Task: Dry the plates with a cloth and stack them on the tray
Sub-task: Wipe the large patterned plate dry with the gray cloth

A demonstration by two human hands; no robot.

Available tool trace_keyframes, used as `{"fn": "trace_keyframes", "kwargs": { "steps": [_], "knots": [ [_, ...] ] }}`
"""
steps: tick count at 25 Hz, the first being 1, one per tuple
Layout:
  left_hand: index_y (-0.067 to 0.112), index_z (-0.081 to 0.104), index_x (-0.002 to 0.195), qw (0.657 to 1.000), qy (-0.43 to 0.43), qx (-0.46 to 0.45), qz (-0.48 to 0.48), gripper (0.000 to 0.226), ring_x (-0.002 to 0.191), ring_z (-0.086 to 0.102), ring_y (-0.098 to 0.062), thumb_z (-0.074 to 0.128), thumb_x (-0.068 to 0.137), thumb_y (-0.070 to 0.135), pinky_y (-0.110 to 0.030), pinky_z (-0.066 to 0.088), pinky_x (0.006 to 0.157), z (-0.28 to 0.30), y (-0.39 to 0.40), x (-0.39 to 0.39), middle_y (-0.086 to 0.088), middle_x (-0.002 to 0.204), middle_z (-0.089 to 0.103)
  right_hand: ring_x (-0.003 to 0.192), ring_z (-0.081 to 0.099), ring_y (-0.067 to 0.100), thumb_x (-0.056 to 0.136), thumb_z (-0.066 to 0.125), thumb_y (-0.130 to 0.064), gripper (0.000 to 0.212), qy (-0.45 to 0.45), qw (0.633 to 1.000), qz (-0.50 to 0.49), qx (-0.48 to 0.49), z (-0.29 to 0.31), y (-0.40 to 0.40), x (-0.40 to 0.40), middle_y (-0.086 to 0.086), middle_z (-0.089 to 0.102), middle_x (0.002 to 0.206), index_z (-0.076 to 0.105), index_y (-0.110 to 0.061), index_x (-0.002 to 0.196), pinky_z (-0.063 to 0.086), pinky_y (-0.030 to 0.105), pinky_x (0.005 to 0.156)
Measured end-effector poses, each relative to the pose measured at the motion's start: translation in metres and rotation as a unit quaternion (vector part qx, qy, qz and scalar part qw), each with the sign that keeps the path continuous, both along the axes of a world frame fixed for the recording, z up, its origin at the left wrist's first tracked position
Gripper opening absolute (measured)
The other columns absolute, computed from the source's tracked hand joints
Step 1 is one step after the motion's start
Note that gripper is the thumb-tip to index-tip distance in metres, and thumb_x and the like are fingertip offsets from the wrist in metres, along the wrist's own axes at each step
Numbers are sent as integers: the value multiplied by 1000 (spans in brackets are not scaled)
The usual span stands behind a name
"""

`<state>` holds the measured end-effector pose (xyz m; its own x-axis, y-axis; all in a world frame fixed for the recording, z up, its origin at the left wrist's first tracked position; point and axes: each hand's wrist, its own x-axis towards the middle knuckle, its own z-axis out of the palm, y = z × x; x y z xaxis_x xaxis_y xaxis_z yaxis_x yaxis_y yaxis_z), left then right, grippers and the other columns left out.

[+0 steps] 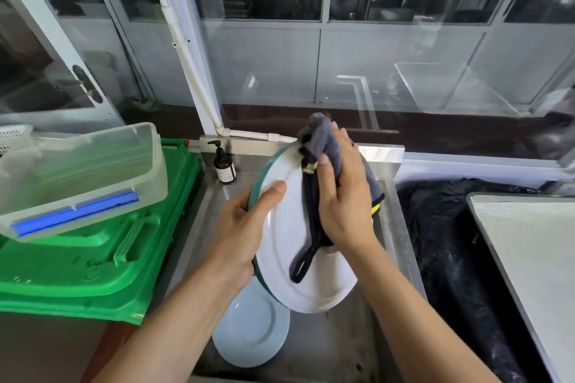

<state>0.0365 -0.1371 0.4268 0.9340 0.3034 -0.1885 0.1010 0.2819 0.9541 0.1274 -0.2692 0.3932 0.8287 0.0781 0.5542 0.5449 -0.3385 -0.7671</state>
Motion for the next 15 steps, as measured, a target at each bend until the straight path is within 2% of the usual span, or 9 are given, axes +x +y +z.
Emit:
{"fn": "trace_keyframes", "kwargs": {
  "steps": [2,3,4,6,7,10,11,13,15],
  "knots": [
    [23,79,103,1000,2,-23,6,29,93,76,-19,76,79,39,-24,58,65,4,5,0,-3,102,79,142,44,7,108,39,-39,40,82,996,-42,21,-8,-16,14,-22,53,145,50,-30,145,37,38,116],
    [24,79,103,1000,-2,-21,11,28,92,76,-19,75,79,40,-24,59,64,6,9,2,-3,101,79,132,55,14,108,39,-40,36,127,989,-63,44,-17,-24,16,-13,64,132,56,-27,138,44,36,106],
    [26,79,101,1000,-8,-15,15,27,92,76,-20,75,78,41,-26,59,65,7,13,3,-3,101,79,122,61,18,109,40,-41,33,173,979,-79,76,-29,-31,13,-11,68,119,59,-26,131,47,35,97],
    [31,80,96,999,-21,4,27,25,92,76,-19,76,75,43,-28,59,69,10,17,7,-2,100,79,118,63,18,109,41,-42,36,246,956,-102,127,-54,-34,-8,-8,70,115,60,-24,133,48,36,96],
    [32,80,95,999,-29,8,30,21,92,76,-19,77,77,42,-27,59,69,11,19,10,-2,100,79,119,63,13,109,41,-42,35,269,944,-110,154,-66,-30,-23,-10,70,118,60,-28,135,48,34,99],
    [33,80,96,999,-40,7,36,19,94,75,-17,76,79,41,-26,59,71,12,20,16,-1,101,79,114,58,-14,110,41,-39,31,277,921,-121,245,-83,-5,-68,-33,66,117,57,-61,124,45,18,98],
    [33,80,97,998,-40,7,38,21,96,75,-17,75,79,42,-27,58,74,10,19,18,0,103,79,120,55,-16,110,41,-39,34,269,921,-122,254,-85,2,-79,-36,63,124,53,-63,130,43,16,102],
    [30,80,97,998,-39,6,49,23,99,74,-18,75,78,42,-32,58,81,9,15,21,-1,104,78,143,38,-5,109,39,-43,44,237,940,-111,217,-87,12,-97,-27,47,152,36,-52,152,32,23,119],
    [26,81,93,997,-44,7,68,20,94,74,-17,77,79,39,-31,59,80,10,10,25,-3,100,79,156,17,7,108,34,-47,53,153,977,-73,127,-81,21,-110,-17,25,167,22,-45,159,14,23,126]
  ]
}}
